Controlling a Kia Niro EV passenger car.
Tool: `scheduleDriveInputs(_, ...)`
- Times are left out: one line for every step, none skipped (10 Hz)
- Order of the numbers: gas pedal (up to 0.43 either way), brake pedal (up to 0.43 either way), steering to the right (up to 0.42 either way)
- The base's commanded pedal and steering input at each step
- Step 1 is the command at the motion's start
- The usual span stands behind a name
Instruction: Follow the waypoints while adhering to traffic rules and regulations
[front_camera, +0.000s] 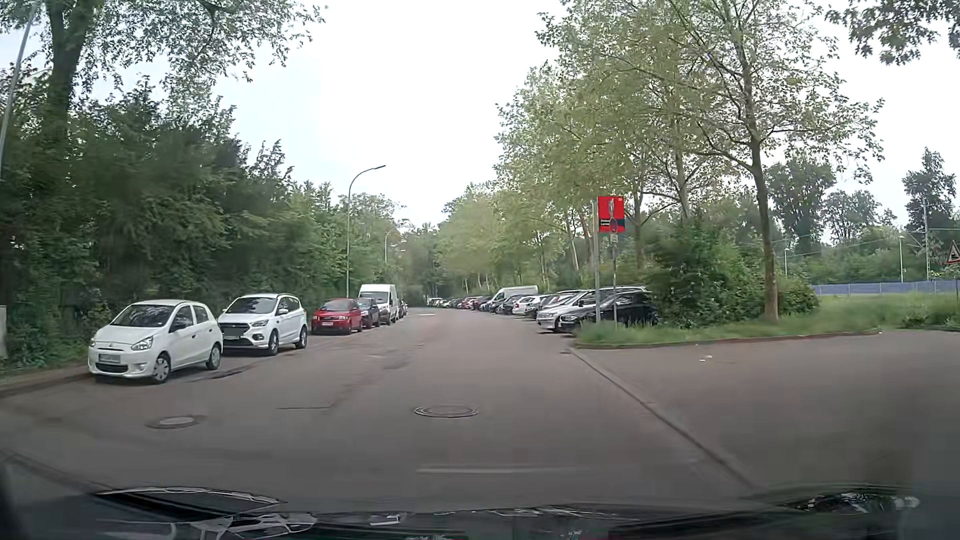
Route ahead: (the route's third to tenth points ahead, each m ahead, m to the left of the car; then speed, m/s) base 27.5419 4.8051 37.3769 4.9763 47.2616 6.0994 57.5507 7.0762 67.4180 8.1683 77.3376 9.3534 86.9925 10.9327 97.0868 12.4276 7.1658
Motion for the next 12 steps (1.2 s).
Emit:
scheduleDriveInputs(0.087, 0.0, -0.011)
scheduleDriveInputs(0.087, 0.0, -0.009)
scheduleDriveInputs(0.087, 0.0, -0.009)
scheduleDriveInputs(0.087, 0.0, -0.009)
scheduleDriveInputs(0.087, 0.0, -0.009)
scheduleDriveInputs(0.087, 0.0, -0.009)
scheduleDriveInputs(0.087, 0.0, -0.009)
scheduleDriveInputs(0.087, 0.0, -0.01)
scheduleDriveInputs(0.087, 0.0, -0.011)
scheduleDriveInputs(0.087, 0.0, -0.011)
scheduleDriveInputs(0.087, 0.0, -0.007)
scheduleDriveInputs(0.087, 0.0, -0.006)
